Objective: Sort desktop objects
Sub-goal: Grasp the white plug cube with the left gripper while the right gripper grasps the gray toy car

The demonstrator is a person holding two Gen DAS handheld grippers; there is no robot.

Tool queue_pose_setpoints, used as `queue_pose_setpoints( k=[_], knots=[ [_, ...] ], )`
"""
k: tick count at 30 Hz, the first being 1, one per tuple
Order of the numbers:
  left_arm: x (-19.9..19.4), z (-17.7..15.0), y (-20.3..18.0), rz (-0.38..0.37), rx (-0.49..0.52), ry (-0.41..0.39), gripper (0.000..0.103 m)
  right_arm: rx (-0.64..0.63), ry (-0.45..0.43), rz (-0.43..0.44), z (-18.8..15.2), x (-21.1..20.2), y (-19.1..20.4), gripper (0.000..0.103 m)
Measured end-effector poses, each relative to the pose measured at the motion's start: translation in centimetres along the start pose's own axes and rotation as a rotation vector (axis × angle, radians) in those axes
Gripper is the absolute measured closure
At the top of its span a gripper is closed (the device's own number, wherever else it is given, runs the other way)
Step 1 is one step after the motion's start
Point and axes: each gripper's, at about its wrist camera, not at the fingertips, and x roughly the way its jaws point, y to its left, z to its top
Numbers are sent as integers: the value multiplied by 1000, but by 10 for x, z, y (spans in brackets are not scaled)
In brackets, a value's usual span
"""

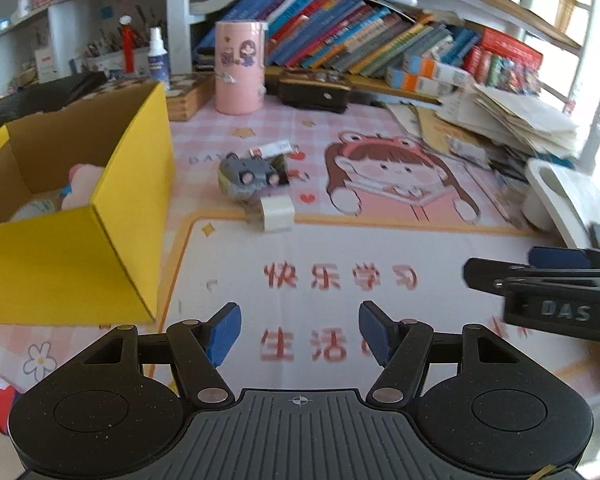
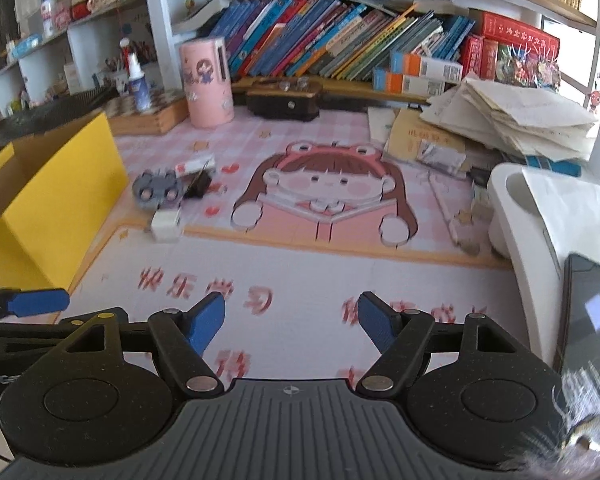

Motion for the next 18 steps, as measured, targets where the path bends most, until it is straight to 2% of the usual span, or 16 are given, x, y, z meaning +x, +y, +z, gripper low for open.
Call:
queue_pose_setpoints(
  k=[10,18],
  knots=[
    [57,31,-7,140,-63,-62,39,-23,-54,39,25,14,-24,31],
    [105,46,-5,200,-38,-43,39,-34,-34,51,28,24,-36,31]
  ],
)
